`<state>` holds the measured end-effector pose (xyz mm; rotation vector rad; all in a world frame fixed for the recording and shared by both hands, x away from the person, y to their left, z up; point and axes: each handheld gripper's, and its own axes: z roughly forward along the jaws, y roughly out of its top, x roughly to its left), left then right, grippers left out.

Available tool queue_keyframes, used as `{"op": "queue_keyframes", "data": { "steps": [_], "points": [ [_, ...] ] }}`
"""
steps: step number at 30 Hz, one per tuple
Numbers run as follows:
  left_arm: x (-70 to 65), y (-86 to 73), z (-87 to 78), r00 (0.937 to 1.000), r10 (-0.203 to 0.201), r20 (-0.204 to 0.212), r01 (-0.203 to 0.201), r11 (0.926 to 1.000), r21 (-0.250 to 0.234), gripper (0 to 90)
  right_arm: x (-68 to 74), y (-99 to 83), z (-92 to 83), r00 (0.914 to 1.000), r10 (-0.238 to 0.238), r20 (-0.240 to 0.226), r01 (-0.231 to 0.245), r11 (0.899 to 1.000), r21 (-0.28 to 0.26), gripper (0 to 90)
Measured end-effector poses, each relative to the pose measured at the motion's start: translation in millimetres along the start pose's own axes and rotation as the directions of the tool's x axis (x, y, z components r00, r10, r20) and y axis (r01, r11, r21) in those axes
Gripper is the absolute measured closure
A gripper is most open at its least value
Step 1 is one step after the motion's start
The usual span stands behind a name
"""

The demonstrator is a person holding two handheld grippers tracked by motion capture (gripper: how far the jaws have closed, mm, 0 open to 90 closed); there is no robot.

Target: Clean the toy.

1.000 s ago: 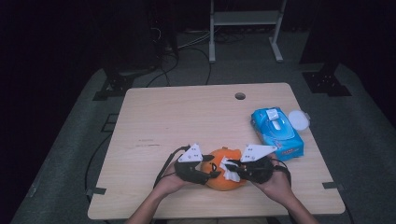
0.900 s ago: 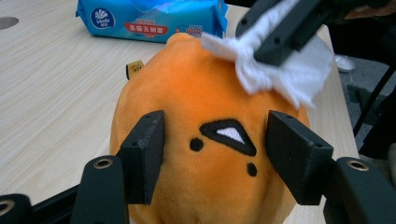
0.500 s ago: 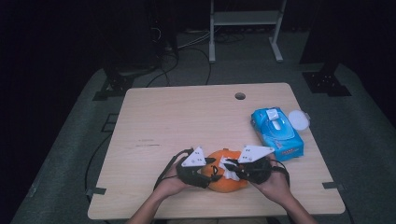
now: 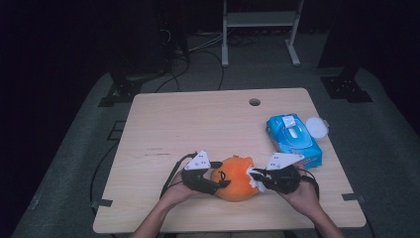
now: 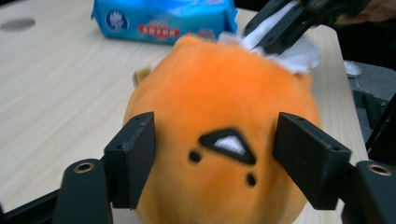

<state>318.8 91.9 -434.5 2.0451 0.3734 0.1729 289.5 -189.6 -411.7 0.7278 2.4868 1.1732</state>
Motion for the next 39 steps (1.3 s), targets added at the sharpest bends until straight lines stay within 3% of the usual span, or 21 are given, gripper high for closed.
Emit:
{"op": "queue_keyframes", "data": {
  "steps": [2,7,9,15,18,22,25,30,32,35,39],
  "points": [
    [-1.8,0.5,3.2,0.9999,0.008,-0.014,-0.008,0.9999,0.01,31.8,-1.7,1.1,1.1,0.9999,0.012,-0.005,-0.012,1.0,-0.006,80.2],
    [3.7,-3.1,4.1,0.9988,-0.044,-0.022,0.045,0.9989,0.016,35.7,1.8,3.6,-4.2,0.9999,0.002,-0.017,-0.003,1.0,-0.015,80.3],
    [4.8,-3.5,4.5,0.9979,-0.059,-0.026,0.059,0.9981,0.018,36.0,11.2,8.4,-7.6,0.9982,-0.019,-0.057,0.017,0.999,-0.035,80.3],
    [8.4,-6.9,3.7,0.9952,-0.096,-0.022,0.096,0.9952,0.016,36.0,30.7,13.5,-0.6,0.9918,-0.088,-0.092,0.086,0.996,-0.02,80.1],
    [10.8,-8.2,3.2,0.9941,-0.107,-0.018,0.107,0.9942,0.011,36.3,23.2,10.8,-5.4,0.9928,-0.071,-0.097,0.069,0.997,-0.027,80.1],
    [12.3,-9.4,2.6,0.9924,-0.121,-0.02,0.121,0.9926,0.005,36.4,6.0,2.8,-12.9,0.9976,-0.026,-0.064,0.024,0.999,-0.03,80.2],
    [14.5,-10.2,2.5,0.9906,-0.134,-0.026,0.134,0.991,0.001,36.4,0.7,-1.0,-17.5,0.9989,-0.011,-0.046,0.01,1.0,-0.028,80.2],
    [14.8,-10.3,3.7,0.9881,-0.15,-0.034,0.15,0.9887,-0.004,36.3,12.1,4.8,-13.9,0.9957,-0.036,-0.085,0.033,0.999,-0.038,80.2],
    [14.2,-9.9,4.7,0.9876,-0.152,-0.04,0.152,0.9884,-0.005,36.3,27.4,10.5,-4.4,0.9884,-0.079,-0.13,0.076,0.997,-0.029,80.1],
    [14.2,-10.8,4.2,0.9879,-0.151,-0.035,0.151,0.9886,-0.007,36.3,36.5,11.9,2.9,0.9845,-0.126,-0.122,0.127,0.992,0.002,80.1],
    [14.5,-11.3,3.5,0.9885,-0.149,-0.03,0.148,0.9889,-0.007,36.3,22.9,10.7,-5.6,0.9914,-0.078,-0.104,0.076,0.997,-0.024,80.1]
  ]
}}
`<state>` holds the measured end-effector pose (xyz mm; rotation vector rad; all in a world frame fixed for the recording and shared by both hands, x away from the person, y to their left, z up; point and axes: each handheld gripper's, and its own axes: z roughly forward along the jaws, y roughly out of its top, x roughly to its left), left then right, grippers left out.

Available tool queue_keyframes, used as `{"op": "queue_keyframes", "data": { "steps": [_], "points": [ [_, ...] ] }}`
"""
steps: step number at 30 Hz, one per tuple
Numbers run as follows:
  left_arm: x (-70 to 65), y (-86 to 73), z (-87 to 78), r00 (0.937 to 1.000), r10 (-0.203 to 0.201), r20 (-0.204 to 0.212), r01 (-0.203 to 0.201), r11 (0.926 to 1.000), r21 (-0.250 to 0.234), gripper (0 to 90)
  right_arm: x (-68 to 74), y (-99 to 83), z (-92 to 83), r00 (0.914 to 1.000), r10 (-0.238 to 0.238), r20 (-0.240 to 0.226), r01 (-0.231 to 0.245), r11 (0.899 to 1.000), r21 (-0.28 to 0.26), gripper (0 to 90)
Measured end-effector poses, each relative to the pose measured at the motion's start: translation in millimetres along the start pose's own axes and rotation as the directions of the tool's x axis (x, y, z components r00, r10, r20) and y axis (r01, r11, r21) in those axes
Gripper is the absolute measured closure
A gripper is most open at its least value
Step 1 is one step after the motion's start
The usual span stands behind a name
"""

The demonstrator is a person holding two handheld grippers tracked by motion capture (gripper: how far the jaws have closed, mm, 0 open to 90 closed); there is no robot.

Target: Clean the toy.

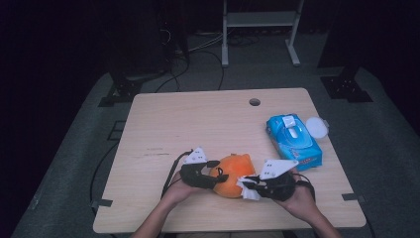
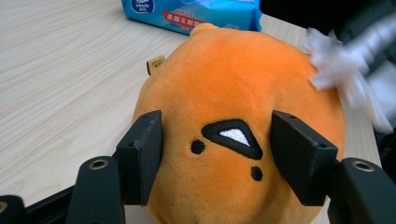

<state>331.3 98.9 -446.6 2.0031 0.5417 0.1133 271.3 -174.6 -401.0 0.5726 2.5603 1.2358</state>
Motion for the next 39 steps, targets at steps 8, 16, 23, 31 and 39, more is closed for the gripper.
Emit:
{"op": "queue_keyframes", "data": {
  "steps": [8,16,23,31,39],
  "points": [
    [-2.0,-1.3,0.3,0.9995,0.027,0.014,-0.027,0.9996,0.002,36.3,-23.9,-13.0,-11.7,0.9948,0.09,0.047,-0.089,0.996,-0.026,80.1],
    [-1.9,-2.3,-0.7,0.9996,0.024,0.012,-0.024,0.9997,0.003,36.2,-1.9,-3.2,-1.6,0.9996,0.024,-0.011,-0.024,1.0,-0.015,80.2],
    [-3.6,-2.6,-0.8,0.9984,0.054,0.02,-0.054,0.9985,0.001,36.3,-26.4,-14.5,-14.4,0.9921,0.109,0.063,-0.107,0.994,-0.035,80.3],
    [-5.1,-2.4,-0.9,0.998,0.059,0.02,-0.059,0.9982,0.009,36.2,-30.8,-20.2,-11.9,0.9874,0.152,0.044,-0.15,0.988,-0.04,80.2],
    [-10.2,-2.5,-0.4,0.9947,0.097,0.034,-0.098,0.9952,0.009,36.2,-23.3,-12.8,-5.3,0.9911,0.133,0.011,-0.132,0.99,-0.048,80.1]
  ]
}}
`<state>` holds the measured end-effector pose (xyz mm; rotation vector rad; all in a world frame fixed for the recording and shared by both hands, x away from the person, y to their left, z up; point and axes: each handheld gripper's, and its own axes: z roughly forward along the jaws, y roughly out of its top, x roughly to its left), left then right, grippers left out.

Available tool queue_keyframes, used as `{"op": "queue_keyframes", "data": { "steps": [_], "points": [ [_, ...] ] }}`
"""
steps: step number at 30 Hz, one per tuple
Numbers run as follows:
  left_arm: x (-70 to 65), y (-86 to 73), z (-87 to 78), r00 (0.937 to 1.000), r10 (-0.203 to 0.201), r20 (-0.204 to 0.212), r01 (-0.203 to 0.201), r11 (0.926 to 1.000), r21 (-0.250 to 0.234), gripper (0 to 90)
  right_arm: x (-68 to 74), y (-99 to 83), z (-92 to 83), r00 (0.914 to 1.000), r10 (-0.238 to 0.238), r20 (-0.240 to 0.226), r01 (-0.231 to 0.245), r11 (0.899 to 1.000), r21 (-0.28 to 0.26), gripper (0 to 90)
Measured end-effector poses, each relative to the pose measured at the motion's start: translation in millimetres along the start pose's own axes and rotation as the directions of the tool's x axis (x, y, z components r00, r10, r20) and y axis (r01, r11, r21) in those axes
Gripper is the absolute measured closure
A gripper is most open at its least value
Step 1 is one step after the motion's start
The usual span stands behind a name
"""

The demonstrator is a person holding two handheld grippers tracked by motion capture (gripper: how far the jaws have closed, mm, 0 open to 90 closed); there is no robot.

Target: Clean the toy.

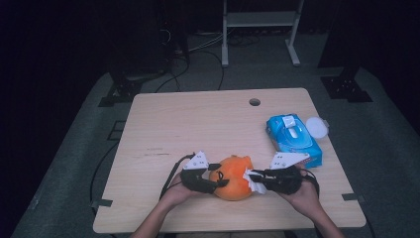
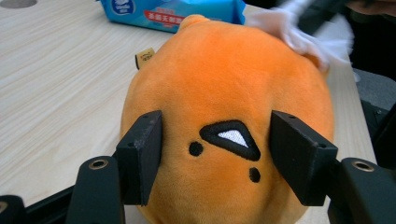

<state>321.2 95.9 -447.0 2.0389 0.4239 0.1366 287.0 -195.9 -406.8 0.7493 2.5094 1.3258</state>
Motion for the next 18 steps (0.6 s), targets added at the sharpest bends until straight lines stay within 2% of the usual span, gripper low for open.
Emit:
{"op": "queue_keyframes", "data": {
  "steps": [1,2,3,6,8,9,10,11,12,13,14,15,16,18],
  "points": [
    [-3.7,1.3,1.3,0.9998,0.021,0.006,-0.021,0.9998,0.003,36.4,-8.9,-1.9,-0.1,0.999,0.025,0.036,-0.026,1.0,0.002,80.2],
    [-3.7,1.3,1.3,0.9998,0.021,0.006,-0.021,0.9998,0.003,36.5,-8.9,-1.9,-0.1,0.999,0.025,0.036,-0.026,1.0,0.002,80.2],
    [-7.8,3.0,2.6,0.9989,0.045,0.01,-0.046,0.9989,0.012,36.4,-16.1,-2.9,0.5,0.9967,0.057,0.057,-0.057,0.998,-0.005,80.2],
    [-11.1,4.1,2.1,0.9979,0.063,0.015,-0.063,0.9978,0.02,36.1,-19.2,-1.5,1.3,0.9957,0.074,0.056,-0.073,0.997,-0.021,80.1],
    [-9.2,5.4,-1.0,0.9975,0.026,0.066,-0.027,0.9995,0.015,33.0,-16.3,-1.7,3.2,0.9973,0.063,0.039,-0.062,0.998,-0.012,80.1],
    [-7.1,7.1,-3.6,0.9952,0.0,0.098,0.0,1.0,0.007,30.1,-15.1,-3.1,4.6,0.9979,0.061,0.022,-0.061,0.998,-0.008,80.0],
    [-7.1,7.1,-3.6,0.9952,0.0,0.098,0.0,1.0,0.007,29.6,-15.1,-3.1,4.6,0.9979,0.061,0.022,-0.061,0.998,-0.008,80.0],
    [-4.8,9.4,-6.8,0.9934,-0.021,0.113,0.022,0.9997,-0.008,29.6,-14.0,-5.2,5.8,0.9983,0.058,0.004,-0.058,0.998,-0.004,80.1],
    [-2.3,12.4,-10.1,0.9931,-0.042,0.109,0.046,0.9984,-0.034,30.3,-12.2,-7.0,6.3,0.9988,0.049,-0.002,-0.049,0.999,0.005,80.1],
    [-1.4,14.2,-11.2,0.9949,-0.048,0.089,0.053,0.9976,-0.044,30.6,-10.0,-8.4,5.3,0.9995,0.032,-0.001,-0.032,0.999,0.016,80.1],
    [-1.5,14.9,-10.4,0.9971,-0.04,0.064,0.043,0.9982,-0.041,30.9,-8.1,-9.5,3.0,0.9996,0.026,-0.012,-0.026,0.999,0.022,80.1],
    [-3.1,12.1,-4.2,0.9994,-0.015,0.031,0.015,0.9998,-0.013,31.3,-7.6,-9.7,2.4,0.9997,0.02,-0.011,-0.019,0.999,0.027,80.1],
    [-3.1,12.1,-4.2,0.9994,-0.015,0.031,0.015,0.9998,-0.013,33.1,-7.6,-9.7,2.4,0.9997,0.02,-0.011,-0.019,0.999,0.027,80.1],
    [-5.3,6.1,2.1,0.9988,-0.04,0.028,0.04,0.9991,-0.012,34.7,-7.5,-7.8,2.2,0.9999,0.012,0.009,-0.012,0.999,0.034,80.1]
  ]
}}
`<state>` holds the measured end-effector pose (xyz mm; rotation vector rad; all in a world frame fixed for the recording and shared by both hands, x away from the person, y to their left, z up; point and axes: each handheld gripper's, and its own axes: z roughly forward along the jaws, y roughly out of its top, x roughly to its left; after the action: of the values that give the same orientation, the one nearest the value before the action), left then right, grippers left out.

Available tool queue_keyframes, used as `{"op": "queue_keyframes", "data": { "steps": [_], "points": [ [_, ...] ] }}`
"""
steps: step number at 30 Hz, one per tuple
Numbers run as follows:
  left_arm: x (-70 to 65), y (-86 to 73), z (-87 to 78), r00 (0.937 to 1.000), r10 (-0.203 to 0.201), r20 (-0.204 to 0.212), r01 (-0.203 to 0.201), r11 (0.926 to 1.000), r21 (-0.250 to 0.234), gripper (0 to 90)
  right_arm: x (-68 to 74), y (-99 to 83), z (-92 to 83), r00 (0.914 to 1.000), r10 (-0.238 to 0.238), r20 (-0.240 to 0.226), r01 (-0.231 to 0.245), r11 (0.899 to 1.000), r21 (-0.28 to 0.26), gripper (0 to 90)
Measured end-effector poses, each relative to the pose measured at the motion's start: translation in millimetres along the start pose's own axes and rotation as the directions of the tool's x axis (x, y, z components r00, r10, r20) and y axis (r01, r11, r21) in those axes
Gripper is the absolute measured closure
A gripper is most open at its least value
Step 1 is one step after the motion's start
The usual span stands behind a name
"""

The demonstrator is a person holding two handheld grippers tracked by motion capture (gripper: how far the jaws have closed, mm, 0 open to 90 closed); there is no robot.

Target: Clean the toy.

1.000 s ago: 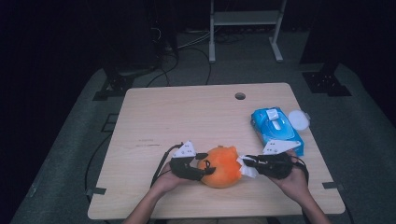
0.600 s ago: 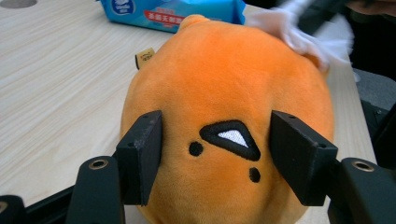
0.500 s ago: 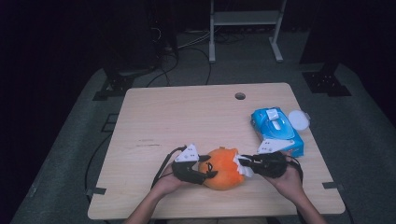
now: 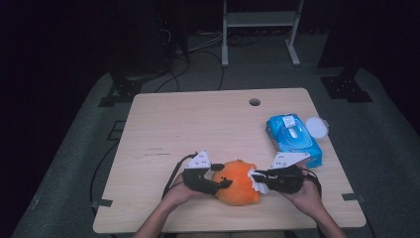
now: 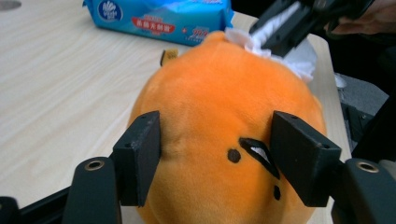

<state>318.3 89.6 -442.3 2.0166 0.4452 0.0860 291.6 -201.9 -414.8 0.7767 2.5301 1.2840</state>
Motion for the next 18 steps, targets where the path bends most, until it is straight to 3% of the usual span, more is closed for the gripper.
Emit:
{"op": "queue_keyframes", "data": {
  "steps": [2,4,6,11,14,18],
  "points": [
    [-0.7,0.3,-0.9,1.0,0.008,-0.002,-0.008,0.9999,0.008,35.1,-0.6,1.4,0.0,1.0,0.007,0.004,-0.007,1.0,-0.009,80.1],
    [-3.9,0.5,-2.3,0.9997,0.024,-0.007,-0.024,0.9994,0.024,35.2,-0.8,8.3,0.8,0.9995,0.032,-0.004,-0.033,0.998,-0.051,80.1],
    [-3.9,0.1,-2.9,0.9997,0.024,-0.007,-0.024,0.9994,0.027,35.3,0.4,11.5,3.0,0.9999,0.012,0.006,-0.011,0.999,-0.045,80.1],
    [-4.7,-0.6,-2.4,0.9996,0.027,0.003,-0.027,0.9994,0.022,35.8,-10.2,1.6,2.2,0.9982,0.06,0.003,-0.06,0.998,-0.032,80.1],
    [-8.0,1.2,-0.7,0.9987,0.051,-0.006,-0.051,0.9984,0.026,35.8,-17.9,-5.3,-0.5,0.9958,0.09,0.016,-0.09,0.996,-0.02,79.9],
    [-9.3,0.9,-0.7,0.9982,0.06,-0.006,-0.06,0.9977,0.033,36.0,-14.3,-0.3,-4.0,0.9968,0.078,0.02,-0.077,0.996,-0.041,80.0]
  ]
}}
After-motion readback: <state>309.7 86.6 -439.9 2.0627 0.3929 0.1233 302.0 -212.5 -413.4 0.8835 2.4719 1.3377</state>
